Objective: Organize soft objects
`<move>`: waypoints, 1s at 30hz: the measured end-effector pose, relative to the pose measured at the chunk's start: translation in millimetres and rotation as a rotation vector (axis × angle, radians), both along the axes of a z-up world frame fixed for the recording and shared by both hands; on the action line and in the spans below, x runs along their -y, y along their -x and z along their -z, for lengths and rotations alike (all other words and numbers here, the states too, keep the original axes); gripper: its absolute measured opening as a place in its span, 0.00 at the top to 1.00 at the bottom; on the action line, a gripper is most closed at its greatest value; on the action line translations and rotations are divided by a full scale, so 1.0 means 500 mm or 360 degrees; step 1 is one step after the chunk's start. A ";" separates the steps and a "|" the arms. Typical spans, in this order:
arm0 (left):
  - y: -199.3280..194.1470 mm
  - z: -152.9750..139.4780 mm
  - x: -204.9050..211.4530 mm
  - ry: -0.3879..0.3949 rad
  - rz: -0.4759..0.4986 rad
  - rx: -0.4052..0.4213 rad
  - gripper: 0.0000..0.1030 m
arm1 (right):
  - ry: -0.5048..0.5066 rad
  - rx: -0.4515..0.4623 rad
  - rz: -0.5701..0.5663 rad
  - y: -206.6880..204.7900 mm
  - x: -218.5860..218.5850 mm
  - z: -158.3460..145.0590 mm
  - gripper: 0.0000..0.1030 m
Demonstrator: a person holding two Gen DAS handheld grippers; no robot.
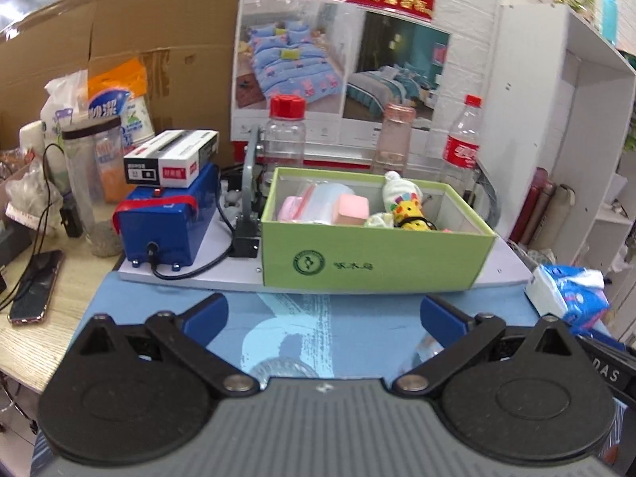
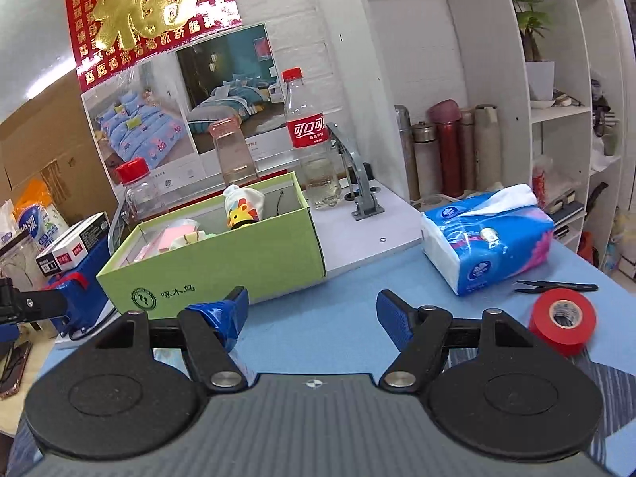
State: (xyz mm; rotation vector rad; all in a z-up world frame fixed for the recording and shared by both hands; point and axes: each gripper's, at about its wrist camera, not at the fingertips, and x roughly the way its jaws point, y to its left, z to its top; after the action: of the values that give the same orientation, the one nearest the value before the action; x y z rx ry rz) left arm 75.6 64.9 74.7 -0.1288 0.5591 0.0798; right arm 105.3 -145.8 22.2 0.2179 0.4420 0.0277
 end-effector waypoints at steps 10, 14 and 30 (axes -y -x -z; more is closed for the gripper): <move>0.077 0.035 0.052 -0.0128 0.0002 0.0027 0.01 | 0.0001 -0.0008 0.0071 0.062 0.021 0.021 0.44; 0.107 0.053 0.063 -0.0170 0.0010 0.0048 0.01 | -0.0019 -0.0020 0.0043 0.084 0.024 0.033 0.44; 0.134 0.129 0.110 -0.0171 0.0194 -0.0074 0.00 | 0.0217 -0.0275 -0.0028 0.108 -0.012 0.082 0.44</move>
State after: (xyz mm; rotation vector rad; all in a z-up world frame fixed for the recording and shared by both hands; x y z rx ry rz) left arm 8.4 9.8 10.5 0.0121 0.6067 -0.0057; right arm 51.5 -140.0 -19.0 0.0823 0.6156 -0.0038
